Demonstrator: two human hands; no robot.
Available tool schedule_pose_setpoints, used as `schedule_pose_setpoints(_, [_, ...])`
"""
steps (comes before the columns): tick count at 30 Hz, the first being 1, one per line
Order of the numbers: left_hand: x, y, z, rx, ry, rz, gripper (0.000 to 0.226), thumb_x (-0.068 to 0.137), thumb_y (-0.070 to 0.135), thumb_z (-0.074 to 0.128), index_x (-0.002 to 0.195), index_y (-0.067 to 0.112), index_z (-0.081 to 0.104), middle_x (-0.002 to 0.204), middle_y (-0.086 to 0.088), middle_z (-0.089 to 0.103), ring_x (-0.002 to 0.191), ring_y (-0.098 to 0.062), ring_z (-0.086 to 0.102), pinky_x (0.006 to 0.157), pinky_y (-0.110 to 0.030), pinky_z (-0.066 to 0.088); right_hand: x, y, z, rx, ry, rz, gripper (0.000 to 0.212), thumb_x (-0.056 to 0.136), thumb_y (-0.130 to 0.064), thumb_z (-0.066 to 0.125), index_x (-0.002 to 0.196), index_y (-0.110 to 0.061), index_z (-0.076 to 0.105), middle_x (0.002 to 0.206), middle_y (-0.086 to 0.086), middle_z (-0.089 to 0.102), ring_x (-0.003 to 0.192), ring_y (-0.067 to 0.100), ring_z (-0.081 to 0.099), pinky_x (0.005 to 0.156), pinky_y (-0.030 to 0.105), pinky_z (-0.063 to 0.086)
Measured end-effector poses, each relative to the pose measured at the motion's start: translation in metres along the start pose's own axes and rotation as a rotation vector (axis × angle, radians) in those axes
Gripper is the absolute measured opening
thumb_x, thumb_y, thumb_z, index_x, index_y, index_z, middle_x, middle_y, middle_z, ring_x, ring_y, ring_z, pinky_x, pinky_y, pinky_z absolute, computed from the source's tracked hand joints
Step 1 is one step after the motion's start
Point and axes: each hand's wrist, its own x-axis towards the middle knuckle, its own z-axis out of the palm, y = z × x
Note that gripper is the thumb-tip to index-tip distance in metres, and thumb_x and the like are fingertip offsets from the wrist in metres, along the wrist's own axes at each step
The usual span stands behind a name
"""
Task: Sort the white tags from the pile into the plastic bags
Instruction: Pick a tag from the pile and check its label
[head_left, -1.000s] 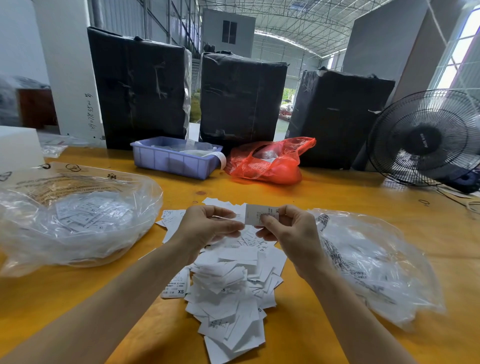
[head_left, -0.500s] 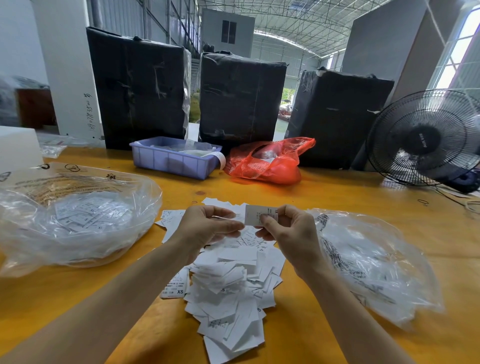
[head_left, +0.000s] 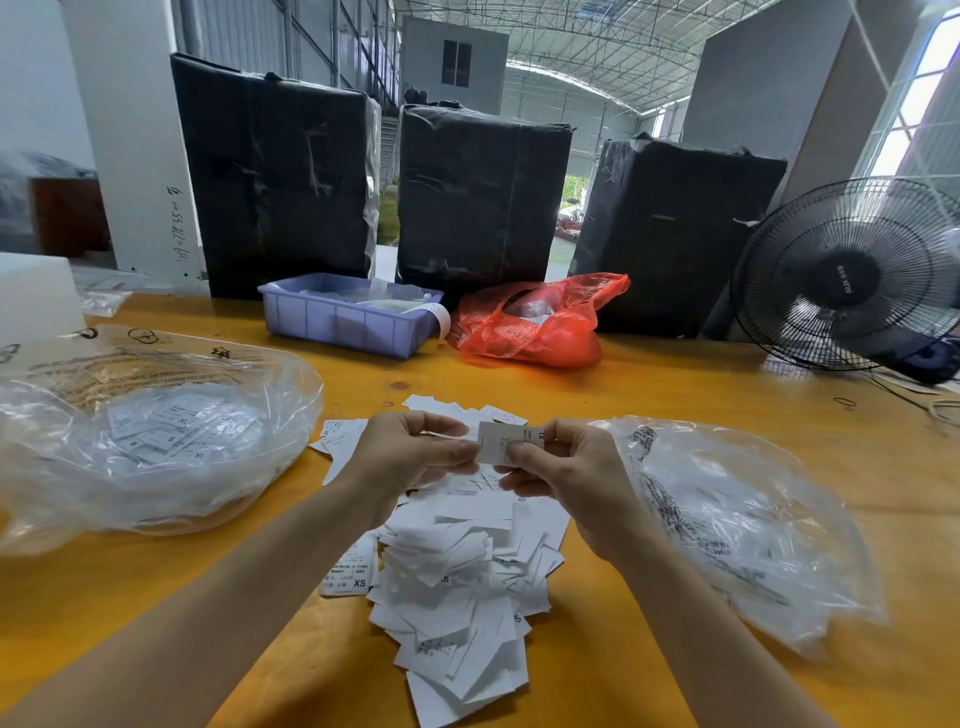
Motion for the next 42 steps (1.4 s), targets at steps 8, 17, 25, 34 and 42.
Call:
schedule_pose_setpoints(8, [-0.0031,0.0012,0.0030,-0.062,-0.058,-0.029,0.025,0.067,0.002,0.077,0.089,0.000,0.064,0.067,-0.015,0.072,0.055,-0.017,0.070,0.053,-0.021,0.051,-0.0001,-0.0015,-0.0019,-0.005,-0.008,-0.019,0.011,0.079,0.002,0.070,0.080,0.001,0.059,0.071,0.014,0.068,0.057,0.018,0.068,0.054,0.021,0.053])
schedule_pose_setpoints(17, [-0.0026,0.0009,0.0030,-0.153,-0.101,-0.038,0.011,0.074,0.000,0.071,0.084,-0.002,0.066,0.076,-0.017,0.073,0.067,-0.020,0.072,0.062,-0.022,0.058,-0.0030,-0.0060,-0.0033,0.004,0.115,-0.208,0.021,0.080,0.005,0.069,0.087,-0.014,0.064,0.077,0.007,0.066,0.060,0.018,0.069,0.059,0.022,0.056])
schedule_pose_setpoints(25, [-0.0052,0.0026,0.0040,-0.162,-0.116,-0.042,0.022,0.067,0.001,0.074,0.087,-0.003,0.066,0.076,-0.017,0.073,0.067,-0.022,0.072,0.058,-0.020,0.055,-0.0036,-0.0038,-0.0003,-0.148,0.093,-0.258,0.018,0.079,0.005,0.069,0.081,-0.012,0.065,0.076,0.008,0.068,0.062,0.020,0.070,0.058,0.024,0.057])
schedule_pose_setpoints(34, [-0.0029,0.0010,0.0029,-0.087,-0.069,-0.014,0.016,0.072,-0.004,0.074,0.086,-0.002,0.066,0.073,-0.017,0.072,0.062,-0.019,0.071,0.056,-0.019,0.055,-0.0017,-0.0011,0.0008,-0.102,0.066,-0.191,0.013,0.078,0.005,0.071,0.080,-0.007,0.066,0.076,0.014,0.068,0.060,0.021,0.070,0.056,0.024,0.056])
schedule_pose_setpoints(42, [-0.0024,0.0002,0.0032,-0.043,-0.065,0.007,0.016,0.072,-0.006,0.073,0.085,-0.001,0.066,0.073,-0.015,0.072,0.063,-0.021,0.071,0.057,-0.020,0.056,-0.0001,0.0028,0.0000,-0.068,-0.055,-0.032,0.009,0.081,0.003,0.069,0.088,0.001,0.064,0.065,0.008,0.065,0.054,0.016,0.066,0.054,0.023,0.054])
